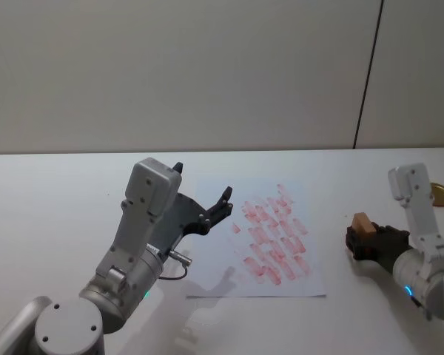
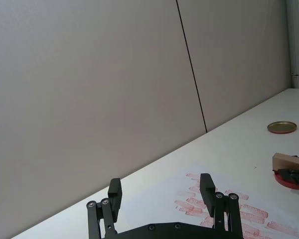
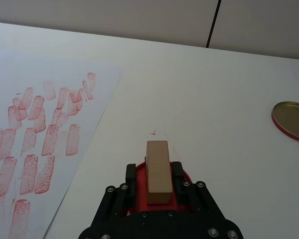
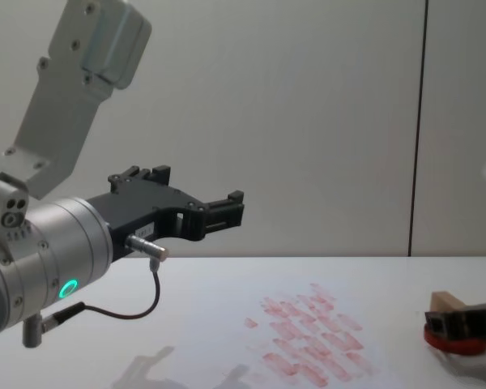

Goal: Use the one hand to pick up the stamp and affix it onto the A4 paper.

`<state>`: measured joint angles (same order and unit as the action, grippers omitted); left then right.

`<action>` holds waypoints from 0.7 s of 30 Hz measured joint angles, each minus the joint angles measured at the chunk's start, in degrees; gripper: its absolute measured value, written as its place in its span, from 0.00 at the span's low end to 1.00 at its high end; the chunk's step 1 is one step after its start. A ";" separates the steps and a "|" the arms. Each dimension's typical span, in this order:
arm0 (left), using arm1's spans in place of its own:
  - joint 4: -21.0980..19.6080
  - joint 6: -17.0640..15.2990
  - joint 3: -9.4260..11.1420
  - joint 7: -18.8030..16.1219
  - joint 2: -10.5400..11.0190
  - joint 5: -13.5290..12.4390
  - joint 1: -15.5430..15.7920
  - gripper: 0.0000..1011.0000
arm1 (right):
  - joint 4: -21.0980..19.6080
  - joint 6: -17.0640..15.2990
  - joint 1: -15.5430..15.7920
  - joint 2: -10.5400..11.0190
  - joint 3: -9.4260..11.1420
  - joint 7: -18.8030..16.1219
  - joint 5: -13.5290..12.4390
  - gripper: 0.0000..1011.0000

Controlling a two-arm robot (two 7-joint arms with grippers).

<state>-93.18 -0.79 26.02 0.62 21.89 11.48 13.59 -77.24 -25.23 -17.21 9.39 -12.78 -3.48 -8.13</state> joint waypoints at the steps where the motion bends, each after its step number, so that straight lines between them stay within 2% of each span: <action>1: 0.00 0.00 0.00 0.00 0.00 0.00 0.00 0.98 | 0.04 0.24 0.04 0.01 0.00 -0.08 0.00 0.40; 3: 0.00 0.00 0.00 0.00 0.00 0.00 0.00 0.98 | 0.07 0.97 0.18 0.07 0.03 -0.25 0.03 0.46; 4: 0.00 0.00 0.00 0.00 0.00 0.00 0.00 0.98 | -0.01 1.57 0.33 0.14 0.04 -0.34 0.08 0.52; 10: 0.00 0.00 0.00 0.00 0.00 0.00 0.00 0.98 | -1.81 3.40 1.20 0.50 0.20 -0.40 0.28 0.68; 11: 0.00 0.00 0.00 0.00 0.00 0.00 0.00 0.98 | -2.04 3.64 1.29 0.54 0.21 -0.40 0.30 0.74; 14: 0.00 0.00 0.00 0.00 0.00 0.00 0.00 0.98 | -3.90 4.58 2.05 0.87 0.32 -0.30 0.36 0.80; 15: 0.00 0.00 0.00 0.00 0.00 0.00 0.00 0.98 | -4.91 5.10 2.44 1.03 0.40 -0.17 0.40 0.85; 16: 0.00 0.00 0.00 0.00 0.00 0.00 0.00 0.98 | -5.59 5.38 2.70 1.15 0.45 -0.07 0.41 0.85; 21: 0.00 0.00 0.00 0.00 0.00 0.00 0.00 0.98 | -9.82 7.05 4.48 1.95 0.77 0.63 0.48 0.99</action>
<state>-93.18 -0.80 26.02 0.62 21.89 11.48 13.59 -87.06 -18.18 -12.73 11.34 -12.01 -2.85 -7.65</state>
